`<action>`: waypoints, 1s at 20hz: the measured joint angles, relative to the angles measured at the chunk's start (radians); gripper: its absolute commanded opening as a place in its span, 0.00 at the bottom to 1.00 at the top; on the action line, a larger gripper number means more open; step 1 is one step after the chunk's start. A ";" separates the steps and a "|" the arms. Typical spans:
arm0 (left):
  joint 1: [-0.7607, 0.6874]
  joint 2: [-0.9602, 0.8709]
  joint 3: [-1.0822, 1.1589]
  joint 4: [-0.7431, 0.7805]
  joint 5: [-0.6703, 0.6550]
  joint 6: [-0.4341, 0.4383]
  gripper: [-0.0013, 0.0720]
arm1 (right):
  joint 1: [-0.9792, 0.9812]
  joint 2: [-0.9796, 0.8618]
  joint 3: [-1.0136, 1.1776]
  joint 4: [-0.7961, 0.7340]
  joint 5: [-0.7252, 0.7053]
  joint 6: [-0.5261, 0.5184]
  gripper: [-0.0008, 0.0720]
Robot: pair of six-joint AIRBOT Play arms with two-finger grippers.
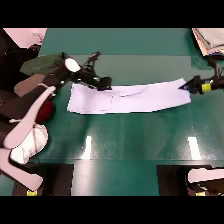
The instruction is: Fold the shirts.
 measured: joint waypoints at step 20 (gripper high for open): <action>-0.095 -0.219 0.240 0.018 0.018 -0.064 0.05 | 0.506 0.072 0.516 0.003 0.014 0.152 0.03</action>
